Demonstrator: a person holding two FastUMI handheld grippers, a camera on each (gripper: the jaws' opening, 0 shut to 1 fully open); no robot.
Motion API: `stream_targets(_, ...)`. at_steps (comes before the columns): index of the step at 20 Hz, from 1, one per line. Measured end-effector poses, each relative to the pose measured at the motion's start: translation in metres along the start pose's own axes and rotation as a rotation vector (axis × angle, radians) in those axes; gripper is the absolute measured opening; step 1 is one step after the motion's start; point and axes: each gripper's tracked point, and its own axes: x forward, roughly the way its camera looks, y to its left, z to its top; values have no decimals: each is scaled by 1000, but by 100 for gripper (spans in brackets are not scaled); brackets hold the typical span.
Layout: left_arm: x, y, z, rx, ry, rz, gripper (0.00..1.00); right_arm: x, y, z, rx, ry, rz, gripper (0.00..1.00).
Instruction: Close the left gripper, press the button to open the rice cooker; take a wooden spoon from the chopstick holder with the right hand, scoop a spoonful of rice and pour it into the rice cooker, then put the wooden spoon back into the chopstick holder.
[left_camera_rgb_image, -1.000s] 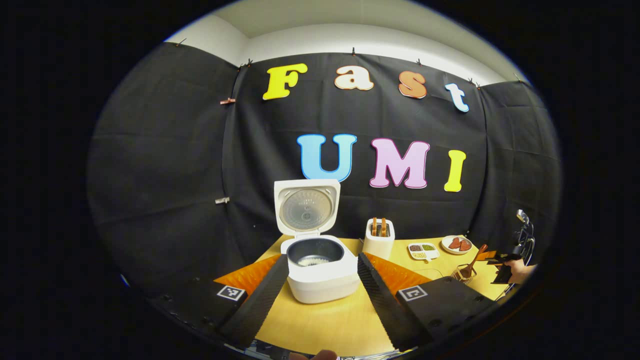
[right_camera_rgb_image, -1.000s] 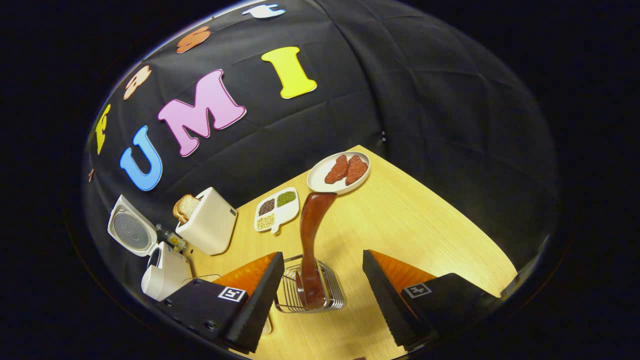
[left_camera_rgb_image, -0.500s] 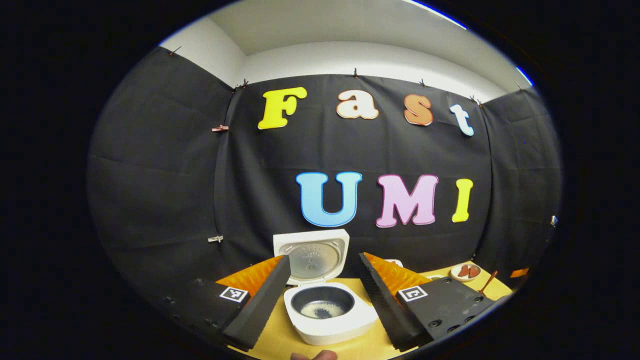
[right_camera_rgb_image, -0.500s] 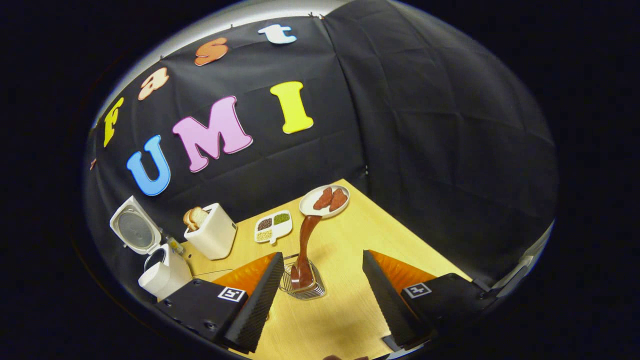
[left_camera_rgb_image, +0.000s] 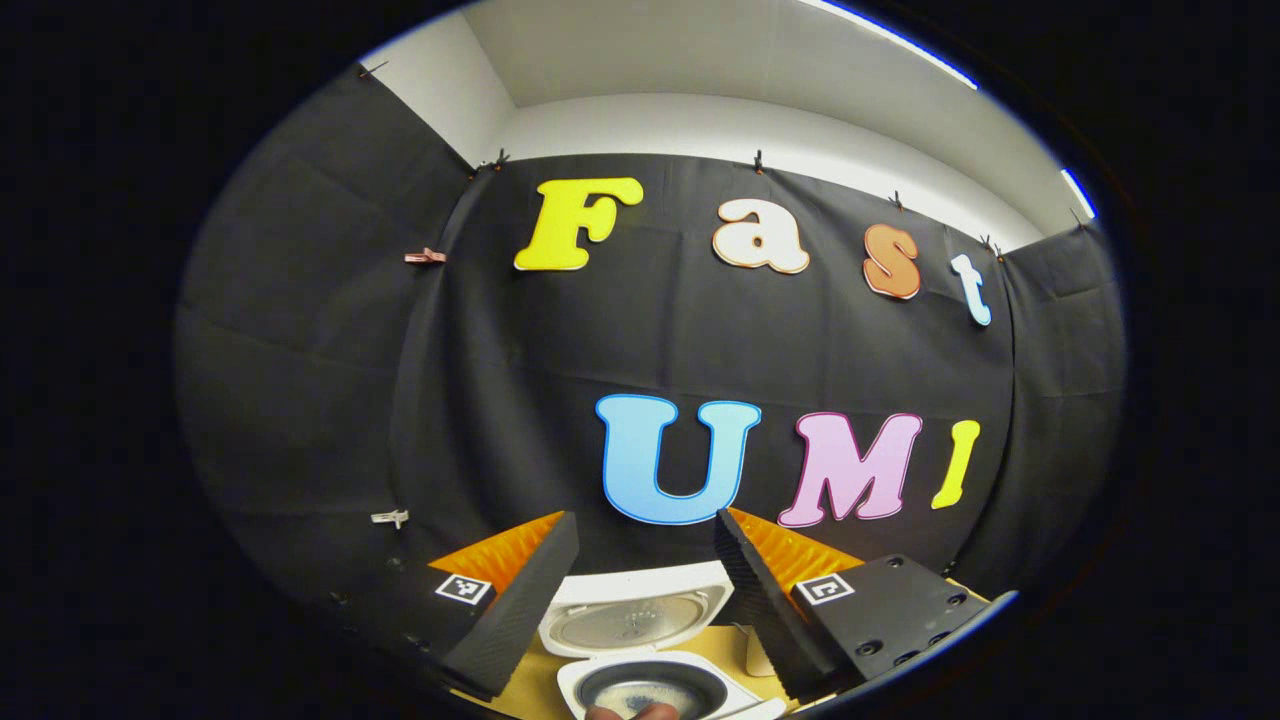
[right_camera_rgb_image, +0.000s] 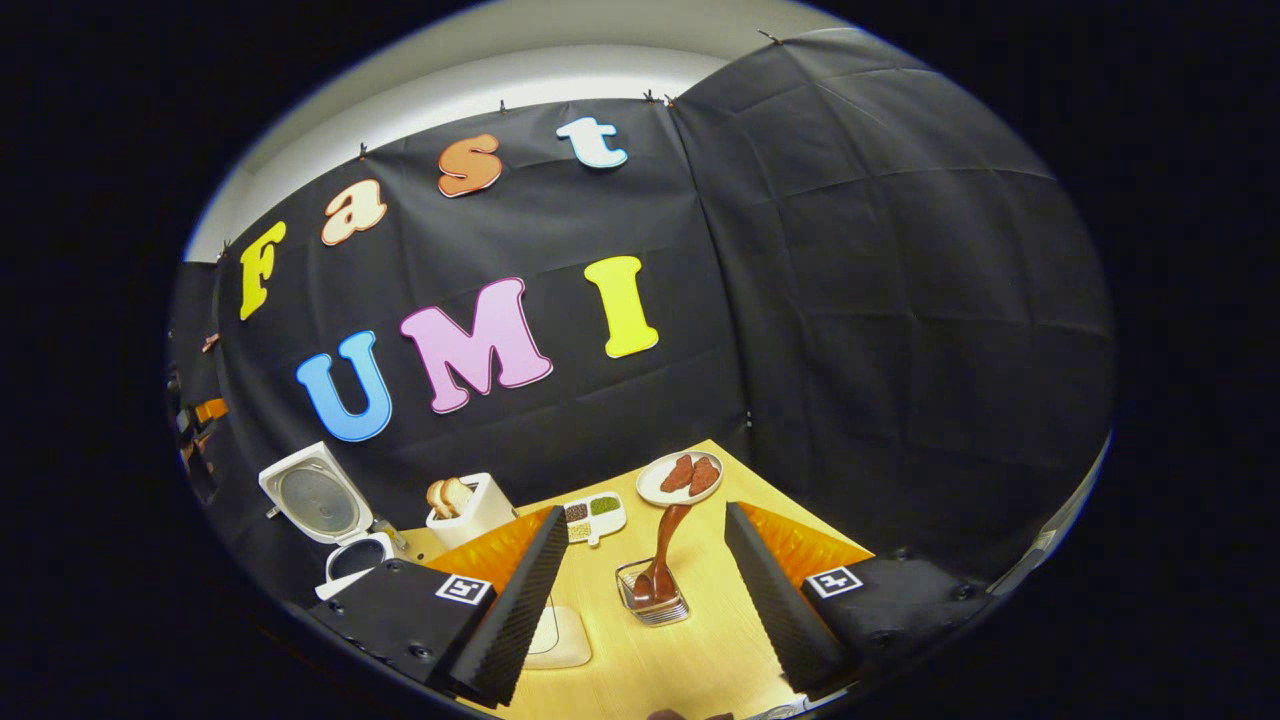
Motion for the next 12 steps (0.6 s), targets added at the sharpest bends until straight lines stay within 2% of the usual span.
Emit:
stream_targets(4,76,19,-42,91,59,44,95,-23,14,-4,-10,-4,-12,98)
stream_targets(7,125,28,-68,113,61,65,94,-39,15,-12,-12,9,-47,98)
stream_targets(12,173,29,-114,127,108,70,94,-56,12,-29,-30,41,-82,98)
